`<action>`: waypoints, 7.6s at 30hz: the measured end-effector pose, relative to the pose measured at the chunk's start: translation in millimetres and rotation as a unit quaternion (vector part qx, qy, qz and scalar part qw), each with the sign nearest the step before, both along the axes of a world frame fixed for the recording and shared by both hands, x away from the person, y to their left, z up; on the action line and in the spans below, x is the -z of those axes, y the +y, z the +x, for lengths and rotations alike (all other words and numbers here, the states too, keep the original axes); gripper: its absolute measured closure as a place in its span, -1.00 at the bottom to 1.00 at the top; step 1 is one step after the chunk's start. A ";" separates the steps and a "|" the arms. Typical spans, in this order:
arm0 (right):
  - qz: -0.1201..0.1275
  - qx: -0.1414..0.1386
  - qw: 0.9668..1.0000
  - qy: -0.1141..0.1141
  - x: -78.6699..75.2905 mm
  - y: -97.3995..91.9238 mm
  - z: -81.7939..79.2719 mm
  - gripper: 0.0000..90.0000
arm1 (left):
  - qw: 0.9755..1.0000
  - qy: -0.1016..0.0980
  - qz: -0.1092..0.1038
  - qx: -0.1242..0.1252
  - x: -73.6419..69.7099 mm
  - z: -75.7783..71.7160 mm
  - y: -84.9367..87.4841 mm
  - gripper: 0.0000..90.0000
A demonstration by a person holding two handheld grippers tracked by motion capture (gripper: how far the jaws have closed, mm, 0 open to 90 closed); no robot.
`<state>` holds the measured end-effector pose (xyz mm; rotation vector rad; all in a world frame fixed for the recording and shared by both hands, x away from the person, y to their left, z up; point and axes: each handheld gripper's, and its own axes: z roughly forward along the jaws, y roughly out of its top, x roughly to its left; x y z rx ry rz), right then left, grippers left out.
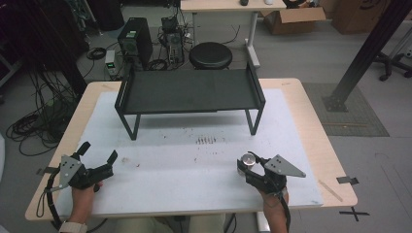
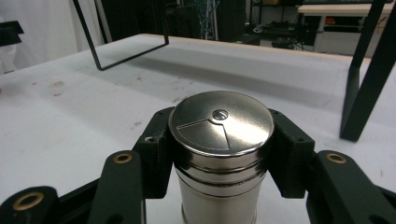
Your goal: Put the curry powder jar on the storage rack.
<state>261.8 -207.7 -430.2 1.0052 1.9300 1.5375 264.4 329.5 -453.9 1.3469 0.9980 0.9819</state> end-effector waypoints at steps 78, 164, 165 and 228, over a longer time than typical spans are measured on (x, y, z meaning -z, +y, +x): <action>0.019 -0.101 0.992 -0.071 -165.4 127.2 139.4 0.09 | 1.000 -0.001 -0.002 0.000 0.2 -0.2 -0.1 -0.99; 0.021 -0.026 0.999 -0.013 -151.0 151.5 202.0 -0.95 | 1.000 -0.005 -0.001 0.000 0.5 -1.1 -0.2 -0.99; 0.023 -0.025 0.999 -0.012 -151.8 149.1 200.9 -0.96 | 1.000 -0.005 -0.001 0.000 0.5 -1.1 -0.2 -1.00; 0.041 -0.025 0.996 -0.071 -125.9 68.3 78.7 -1.00 | 1.000 -0.007 0.000 -0.001 0.6 -1.5 -0.2 -0.99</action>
